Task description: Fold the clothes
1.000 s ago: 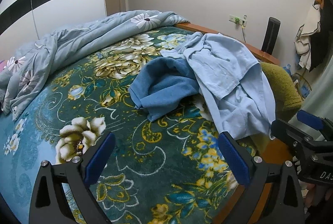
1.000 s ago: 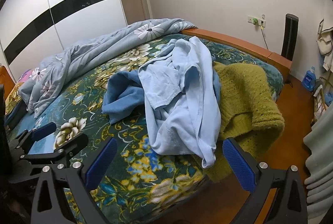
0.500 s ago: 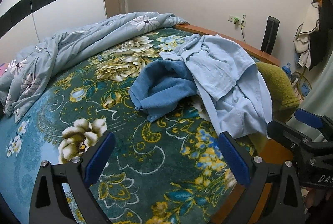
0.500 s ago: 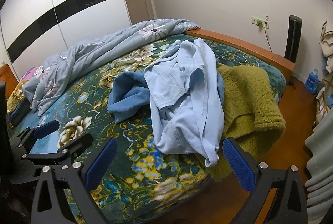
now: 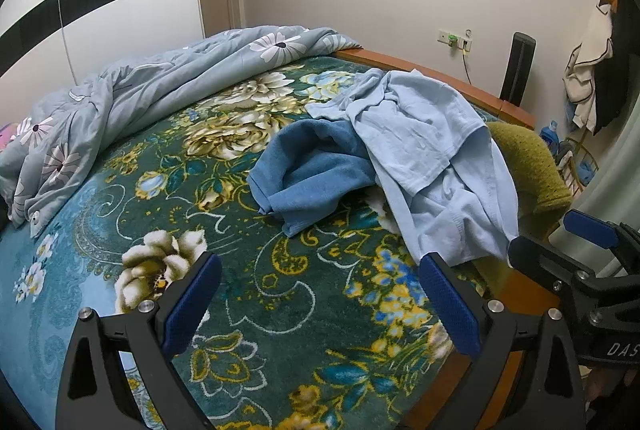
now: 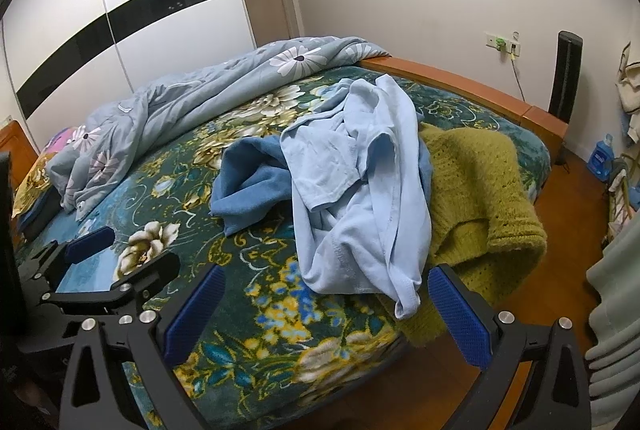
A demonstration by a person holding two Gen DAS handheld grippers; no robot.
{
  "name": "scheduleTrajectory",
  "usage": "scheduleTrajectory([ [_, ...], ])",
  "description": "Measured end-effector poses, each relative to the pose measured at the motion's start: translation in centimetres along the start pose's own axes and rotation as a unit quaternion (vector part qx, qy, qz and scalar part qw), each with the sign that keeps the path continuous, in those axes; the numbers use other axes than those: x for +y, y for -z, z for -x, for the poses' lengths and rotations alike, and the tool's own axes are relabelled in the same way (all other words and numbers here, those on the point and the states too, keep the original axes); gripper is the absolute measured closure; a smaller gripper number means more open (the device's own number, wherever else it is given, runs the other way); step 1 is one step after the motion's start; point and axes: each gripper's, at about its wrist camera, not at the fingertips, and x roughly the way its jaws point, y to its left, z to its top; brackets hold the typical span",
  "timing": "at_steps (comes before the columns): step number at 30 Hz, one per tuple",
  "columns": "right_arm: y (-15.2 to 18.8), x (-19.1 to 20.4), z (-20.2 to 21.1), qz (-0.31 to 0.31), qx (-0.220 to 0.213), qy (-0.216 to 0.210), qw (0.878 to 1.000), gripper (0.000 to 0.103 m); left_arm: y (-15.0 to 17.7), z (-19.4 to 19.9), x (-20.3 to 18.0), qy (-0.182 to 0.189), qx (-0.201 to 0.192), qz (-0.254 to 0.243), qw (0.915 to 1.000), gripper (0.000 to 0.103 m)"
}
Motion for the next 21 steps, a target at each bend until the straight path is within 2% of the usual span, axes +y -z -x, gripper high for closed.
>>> scheduleTrajectory([
  [21,0.06,-0.33,0.7,-0.01,-0.013,-0.016,1.0,0.0,-0.21,0.54,-0.42,0.004,-0.011,0.001,0.9999,0.004],
])
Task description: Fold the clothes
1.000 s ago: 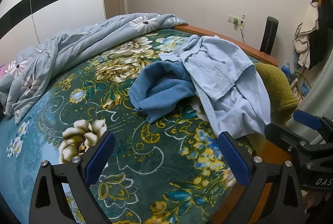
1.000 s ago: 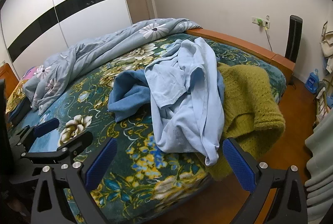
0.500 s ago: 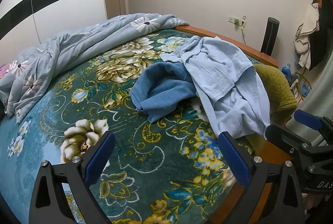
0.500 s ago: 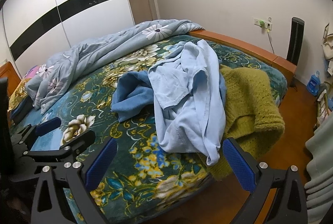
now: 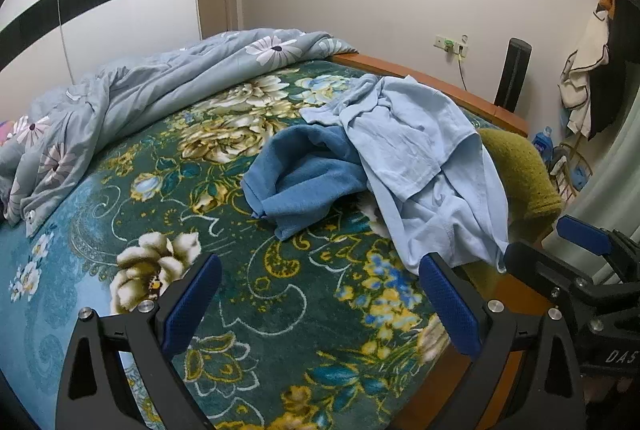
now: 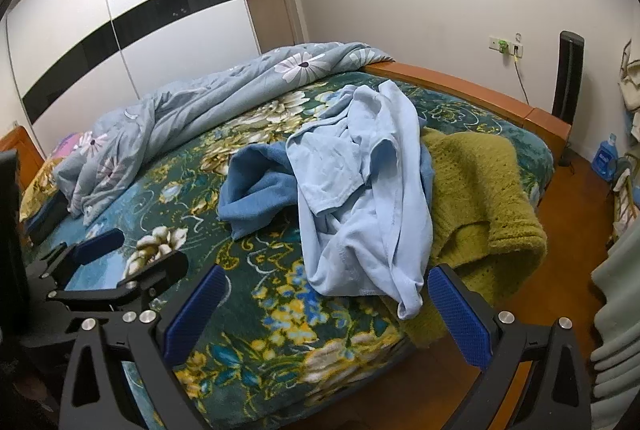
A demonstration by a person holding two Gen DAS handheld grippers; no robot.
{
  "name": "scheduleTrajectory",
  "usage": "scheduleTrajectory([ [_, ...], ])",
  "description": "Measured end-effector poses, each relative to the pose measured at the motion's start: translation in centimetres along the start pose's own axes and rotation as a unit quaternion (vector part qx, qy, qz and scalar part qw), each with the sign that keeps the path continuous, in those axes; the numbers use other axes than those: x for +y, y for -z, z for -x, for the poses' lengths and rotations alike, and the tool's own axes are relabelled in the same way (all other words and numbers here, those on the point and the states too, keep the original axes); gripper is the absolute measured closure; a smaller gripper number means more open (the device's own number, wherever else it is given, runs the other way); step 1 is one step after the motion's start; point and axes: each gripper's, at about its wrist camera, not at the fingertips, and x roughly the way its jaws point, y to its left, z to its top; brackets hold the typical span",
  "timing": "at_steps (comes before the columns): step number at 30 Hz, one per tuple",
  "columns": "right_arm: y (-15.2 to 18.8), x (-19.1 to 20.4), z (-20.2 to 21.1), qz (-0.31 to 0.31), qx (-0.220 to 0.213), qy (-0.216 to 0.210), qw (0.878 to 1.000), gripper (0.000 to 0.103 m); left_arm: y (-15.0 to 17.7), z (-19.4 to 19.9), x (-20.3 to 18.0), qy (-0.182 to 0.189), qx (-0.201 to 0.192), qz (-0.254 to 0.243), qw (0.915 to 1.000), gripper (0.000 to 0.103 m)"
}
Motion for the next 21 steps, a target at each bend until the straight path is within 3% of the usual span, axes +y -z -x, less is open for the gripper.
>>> scheduleTrajectory([
  [13,-0.1,-0.8,0.1,-0.011,-0.011,-0.027,1.0,0.0,0.3,0.0,0.5,-0.003,-0.022,-0.003,0.9997,0.004],
  [21,-2.9,-2.7,-3.4,0.021,-0.002,-0.012,1.0,0.0,1.0,-0.1,2.9,0.041,-0.038,0.017,0.9983,0.004],
])
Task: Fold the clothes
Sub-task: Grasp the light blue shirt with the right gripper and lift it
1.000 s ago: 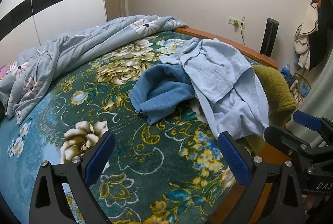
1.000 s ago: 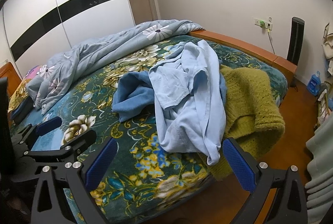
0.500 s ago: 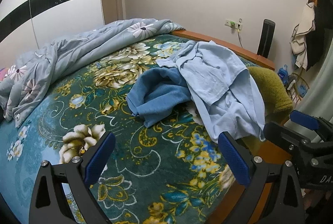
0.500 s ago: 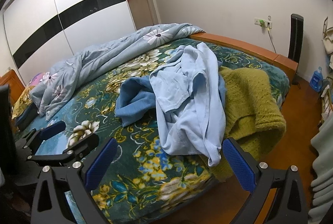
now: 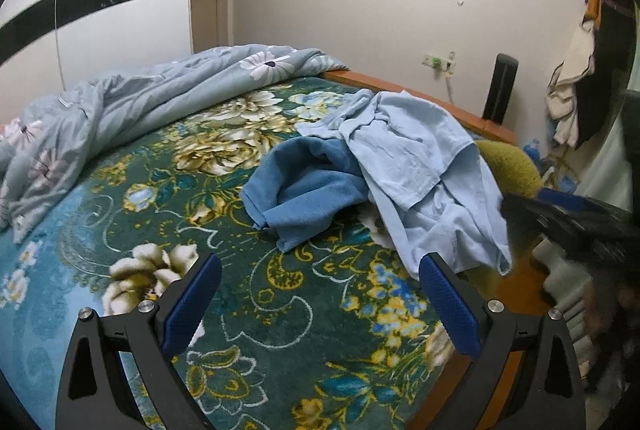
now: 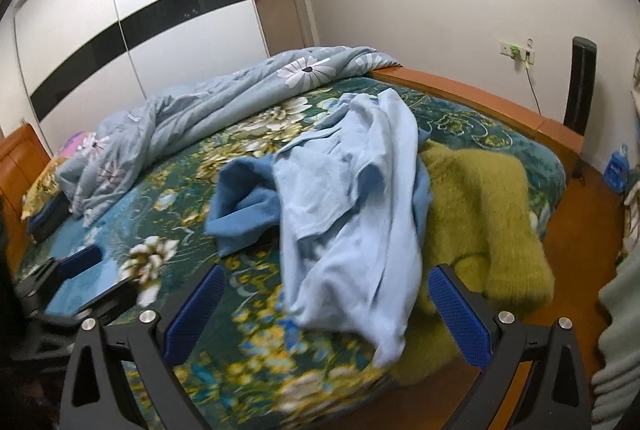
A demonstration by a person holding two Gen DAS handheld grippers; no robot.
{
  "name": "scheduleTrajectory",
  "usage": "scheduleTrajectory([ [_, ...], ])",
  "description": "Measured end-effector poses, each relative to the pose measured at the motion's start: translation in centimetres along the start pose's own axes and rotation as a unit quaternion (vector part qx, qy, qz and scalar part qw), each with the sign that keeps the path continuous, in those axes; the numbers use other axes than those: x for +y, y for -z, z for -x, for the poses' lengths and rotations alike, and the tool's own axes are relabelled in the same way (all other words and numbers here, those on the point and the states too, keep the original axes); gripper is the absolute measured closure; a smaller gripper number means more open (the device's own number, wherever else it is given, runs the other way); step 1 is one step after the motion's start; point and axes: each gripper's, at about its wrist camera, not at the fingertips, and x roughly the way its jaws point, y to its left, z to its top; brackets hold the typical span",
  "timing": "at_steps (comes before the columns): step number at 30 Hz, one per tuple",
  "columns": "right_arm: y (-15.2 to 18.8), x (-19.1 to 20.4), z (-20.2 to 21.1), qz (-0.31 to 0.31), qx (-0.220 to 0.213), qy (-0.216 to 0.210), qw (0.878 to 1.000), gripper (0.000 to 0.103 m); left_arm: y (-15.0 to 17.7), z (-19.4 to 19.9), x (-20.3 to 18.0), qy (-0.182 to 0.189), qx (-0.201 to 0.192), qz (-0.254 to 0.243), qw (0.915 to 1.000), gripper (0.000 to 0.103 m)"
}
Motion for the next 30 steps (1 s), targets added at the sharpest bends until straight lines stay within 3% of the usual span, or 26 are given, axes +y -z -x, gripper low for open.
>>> scheduleTrajectory([
  [3,-1.8,-1.0,-2.2,0.006,0.001,0.006,1.0,0.003,0.0,0.1,1.0,-0.009,-0.014,0.004,0.9999,0.004],
  [9,-4.8,-2.4,-6.4,-0.012,0.018,0.009,1.0,0.024,0.3,-0.8,2.9,-0.029,-0.011,0.008,0.9995,0.004],
  [12,-5.5,-3.0,-8.4,-0.028,0.036,0.019,0.999,0.042,0.7,-1.3,4.0,-0.027,-0.001,0.022,0.9994,0.004],
  [17,-5.7,-4.4,-9.8,-0.072,0.058,0.013,0.996,0.084,1.5,-1.1,6.2,-0.01,0.008,0.057,0.9983,0.004],
  [19,-5.8,-4.8,-9.4,-0.085,0.058,0.007,0.995,0.091,2.0,-0.6,7.3,-0.004,0.01,0.076,0.997,0.004],
  [25,-7.6,-3.4,-5.4,-0.1,0.04,-0.044,0.993,0.095,3.4,2.4,10.0,0.005,0.0,0.12,0.9928,0.004],
  [30,-9.7,2.5,-0.5,-0.029,0.014,-0.069,0.997,0.095,4.9,5.7,12.3,0.006,-0.015,0.146,0.9891,0.004],
])
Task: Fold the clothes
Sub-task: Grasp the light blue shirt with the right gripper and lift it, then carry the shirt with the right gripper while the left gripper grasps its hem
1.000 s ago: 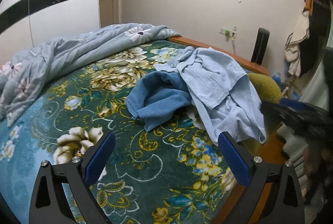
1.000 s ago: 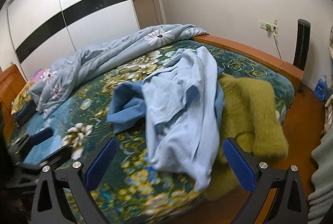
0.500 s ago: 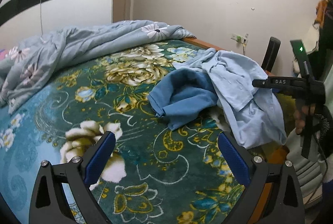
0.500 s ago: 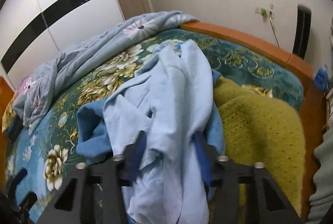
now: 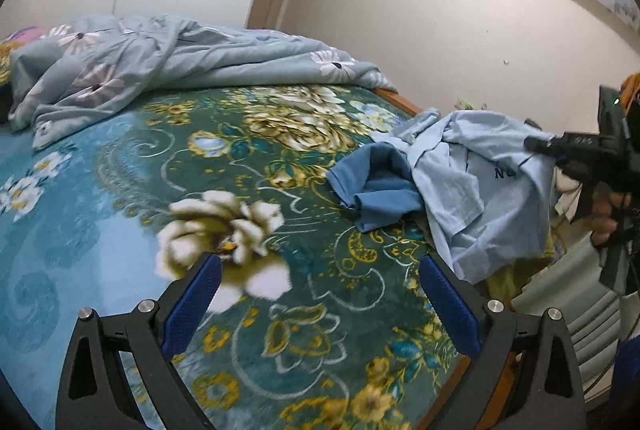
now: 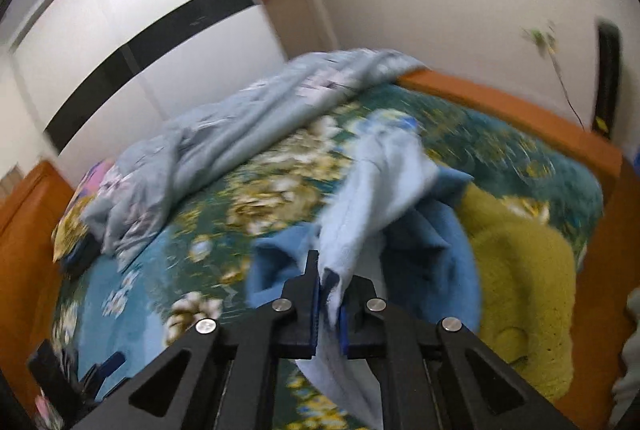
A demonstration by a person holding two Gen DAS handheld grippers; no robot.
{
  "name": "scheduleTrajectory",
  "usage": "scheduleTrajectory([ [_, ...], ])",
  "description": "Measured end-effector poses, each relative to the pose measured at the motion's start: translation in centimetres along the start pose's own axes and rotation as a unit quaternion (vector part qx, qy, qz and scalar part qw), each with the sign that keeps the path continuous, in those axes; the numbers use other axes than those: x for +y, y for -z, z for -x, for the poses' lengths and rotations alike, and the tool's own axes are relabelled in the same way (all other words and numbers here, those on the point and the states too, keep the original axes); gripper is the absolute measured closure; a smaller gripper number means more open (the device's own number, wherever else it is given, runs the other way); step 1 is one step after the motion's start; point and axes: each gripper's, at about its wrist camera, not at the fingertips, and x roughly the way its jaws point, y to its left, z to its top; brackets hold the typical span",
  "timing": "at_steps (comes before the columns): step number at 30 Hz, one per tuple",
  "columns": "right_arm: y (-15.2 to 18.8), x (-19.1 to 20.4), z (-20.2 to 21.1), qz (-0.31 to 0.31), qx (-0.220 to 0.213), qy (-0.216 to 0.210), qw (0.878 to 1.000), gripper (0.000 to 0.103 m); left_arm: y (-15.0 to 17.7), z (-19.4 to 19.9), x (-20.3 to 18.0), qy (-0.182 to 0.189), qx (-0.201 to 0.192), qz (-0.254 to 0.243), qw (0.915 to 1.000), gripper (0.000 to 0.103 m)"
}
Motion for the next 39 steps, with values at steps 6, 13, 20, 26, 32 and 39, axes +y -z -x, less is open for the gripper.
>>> scheduleTrajectory([
  [6,-1.1,9.0,4.1,0.05,-0.015,-0.08,0.995,0.095,0.8,4.5,3.6,-0.005,-0.026,0.029,0.9992,0.004],
  [13,1.8,24.9,6.6,0.178,-0.004,-0.182,0.967,0.096,2.0,11.5,9.3,-0.034,-0.08,0.072,0.9936,0.004],
  [20,7.1,39.6,8.0,0.265,0.014,-0.305,0.915,0.096,4.5,21.5,16.6,-0.113,-0.149,0.116,0.9755,0.004],
  [26,11.8,45.3,6.1,0.296,0.057,-0.333,0.894,0.096,7.9,26.6,21.2,-0.162,-0.162,0.148,0.962,0.004],
  [32,16.3,42.4,-3.1,0.313,0.135,-0.249,0.907,0.096,9.0,24.0,22.5,-0.17,-0.114,0.13,0.9702,0.004],
  [39,15.6,33.2,-12.2,0.258,0.2,-0.168,0.93,0.096,5.3,16.6,21.1,-0.119,-0.04,0.054,0.9906,0.004],
])
